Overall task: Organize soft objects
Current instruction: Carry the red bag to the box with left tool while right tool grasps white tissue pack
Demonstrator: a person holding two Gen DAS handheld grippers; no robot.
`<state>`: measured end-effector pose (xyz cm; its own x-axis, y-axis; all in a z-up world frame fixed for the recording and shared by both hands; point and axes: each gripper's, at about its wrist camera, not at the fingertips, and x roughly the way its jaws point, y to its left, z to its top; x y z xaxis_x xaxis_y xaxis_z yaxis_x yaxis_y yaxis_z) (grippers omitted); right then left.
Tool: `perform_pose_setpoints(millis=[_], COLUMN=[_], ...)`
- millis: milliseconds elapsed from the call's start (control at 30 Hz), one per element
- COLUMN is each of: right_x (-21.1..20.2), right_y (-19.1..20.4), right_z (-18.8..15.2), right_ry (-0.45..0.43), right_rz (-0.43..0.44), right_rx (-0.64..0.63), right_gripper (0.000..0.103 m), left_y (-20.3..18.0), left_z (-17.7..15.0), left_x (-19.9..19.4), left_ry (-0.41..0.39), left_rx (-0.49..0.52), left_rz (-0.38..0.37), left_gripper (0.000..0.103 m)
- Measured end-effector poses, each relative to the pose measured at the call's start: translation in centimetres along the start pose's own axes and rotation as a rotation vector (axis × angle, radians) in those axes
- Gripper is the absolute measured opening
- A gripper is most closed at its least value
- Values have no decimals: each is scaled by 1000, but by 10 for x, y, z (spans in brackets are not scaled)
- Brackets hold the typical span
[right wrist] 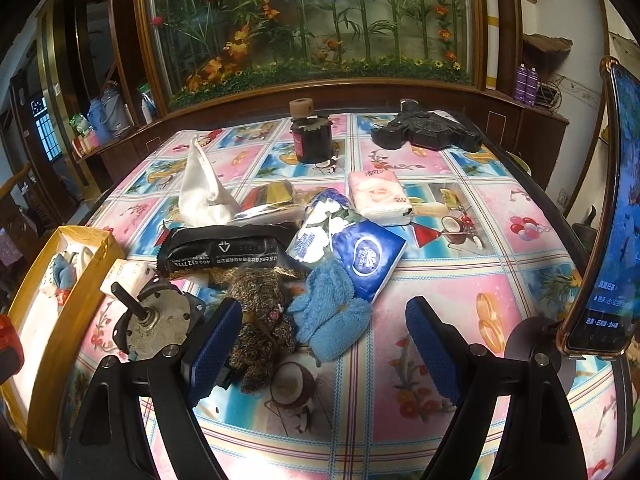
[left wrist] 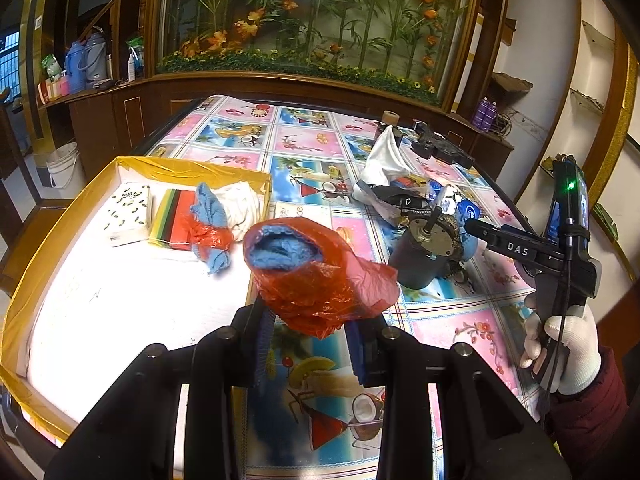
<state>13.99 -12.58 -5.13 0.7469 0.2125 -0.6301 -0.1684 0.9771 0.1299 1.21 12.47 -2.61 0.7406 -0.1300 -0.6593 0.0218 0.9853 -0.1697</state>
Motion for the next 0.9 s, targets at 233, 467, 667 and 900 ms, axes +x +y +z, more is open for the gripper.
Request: perform_pose_setpoints(millis=[233,467,667,900], right_x=[-20,-24,-5,65], right_y=[-6,5,82,186], right_z=[14,42,66,71], right_ry=[-1,75,220,401], right_rz=[90,289,411,272], right_rx=[19,31,-150,-599], right_gripper=[84,84,84,83], left_y=[13,33,47,88], left_z=[1,-1,-3,0], left_x=[-21,-33,-34,-36], left_ry=[-48,-79,-87,-92], left_rx=[-23,-48,-48,-92], left_rz=[-5,-4,-6,25], left_gripper=[30,30,30,30])
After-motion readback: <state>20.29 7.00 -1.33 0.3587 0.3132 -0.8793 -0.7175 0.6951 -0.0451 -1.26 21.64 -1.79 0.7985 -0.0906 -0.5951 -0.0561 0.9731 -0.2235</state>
